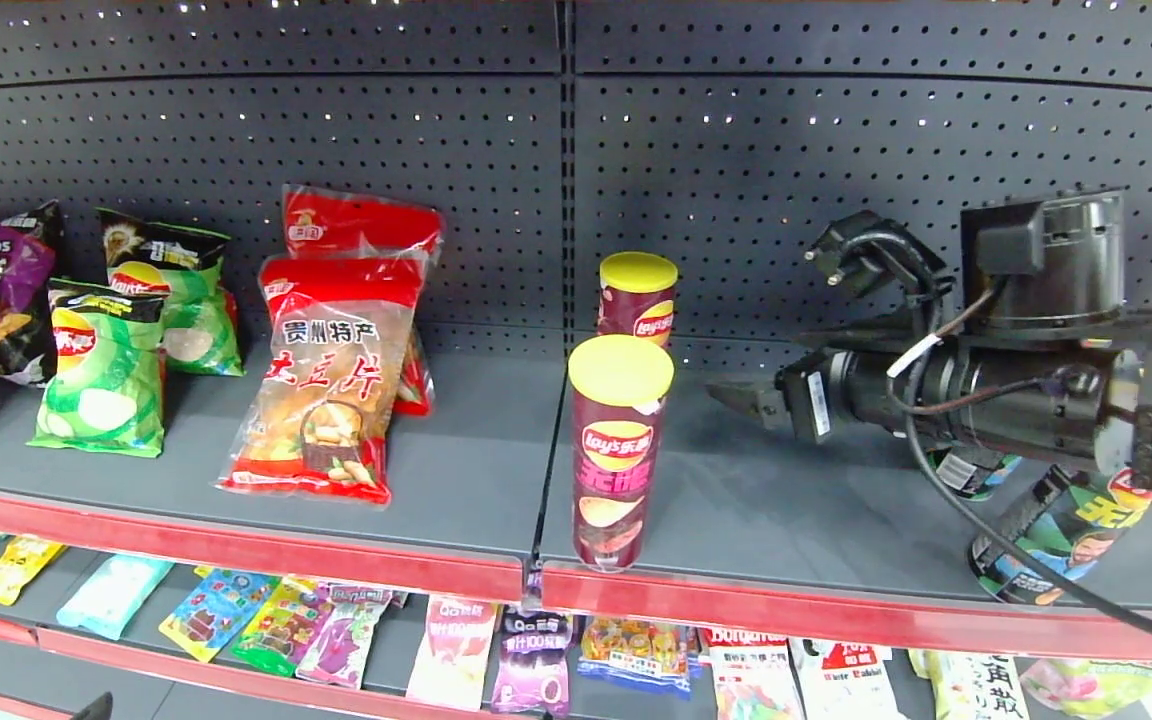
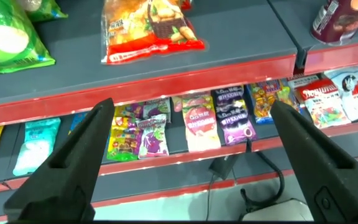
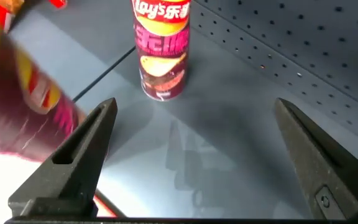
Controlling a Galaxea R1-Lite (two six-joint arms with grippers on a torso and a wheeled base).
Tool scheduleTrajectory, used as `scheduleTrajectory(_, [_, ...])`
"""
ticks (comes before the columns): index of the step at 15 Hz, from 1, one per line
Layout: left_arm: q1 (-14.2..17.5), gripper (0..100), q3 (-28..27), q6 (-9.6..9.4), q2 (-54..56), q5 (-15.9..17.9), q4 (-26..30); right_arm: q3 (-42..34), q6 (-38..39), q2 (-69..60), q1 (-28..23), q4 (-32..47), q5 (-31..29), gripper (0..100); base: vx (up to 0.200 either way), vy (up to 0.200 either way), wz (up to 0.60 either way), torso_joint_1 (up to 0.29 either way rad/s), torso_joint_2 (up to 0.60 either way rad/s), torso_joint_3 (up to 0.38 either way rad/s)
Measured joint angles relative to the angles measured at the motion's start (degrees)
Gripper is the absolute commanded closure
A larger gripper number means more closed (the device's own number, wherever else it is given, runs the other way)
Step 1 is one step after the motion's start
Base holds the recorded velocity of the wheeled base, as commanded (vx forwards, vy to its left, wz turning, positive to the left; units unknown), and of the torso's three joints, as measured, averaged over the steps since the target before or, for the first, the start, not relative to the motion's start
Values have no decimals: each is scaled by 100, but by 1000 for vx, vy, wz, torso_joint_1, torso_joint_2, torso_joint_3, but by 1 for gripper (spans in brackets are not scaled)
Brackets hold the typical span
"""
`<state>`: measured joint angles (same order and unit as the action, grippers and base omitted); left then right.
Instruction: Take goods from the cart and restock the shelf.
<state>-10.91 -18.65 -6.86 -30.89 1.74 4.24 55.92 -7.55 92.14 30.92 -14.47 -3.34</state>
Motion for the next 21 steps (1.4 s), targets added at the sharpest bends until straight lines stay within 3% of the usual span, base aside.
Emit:
scheduleTrajectory(11, [-17, 0, 197, -9, -446, 394, -30, -2376, -82, -3437, 541, 46, -104, 0, 0, 0, 0, 0, 0, 0])
scheduleTrajectory(14, [-17, 0, 176, -9, -649, 539, -241, -3043, -99, -4581, 9, 130, -413, 0, 0, 0, 0, 0, 0, 0])
scheduleTrajectory(17, [-16, 0, 204, 0, -1034, 553, -917, -3517, -101, -5615, -628, 605, -460, 0, 0, 0, 0, 0, 0, 0])
scheduleTrajectory(19, [-17, 0, 217, 0, -1274, 556, -1102, -3679, -104, -6218, -879, 1281, -456, 0, 0, 0, 0, 0, 0, 0])
scheduleTrajectory(21, [-17, 0, 221, 5, -1387, 564, -1106, -3713, -105, -6524, -970, 1363, -451, 0, 0, 0, 0, 0, 0, 0])
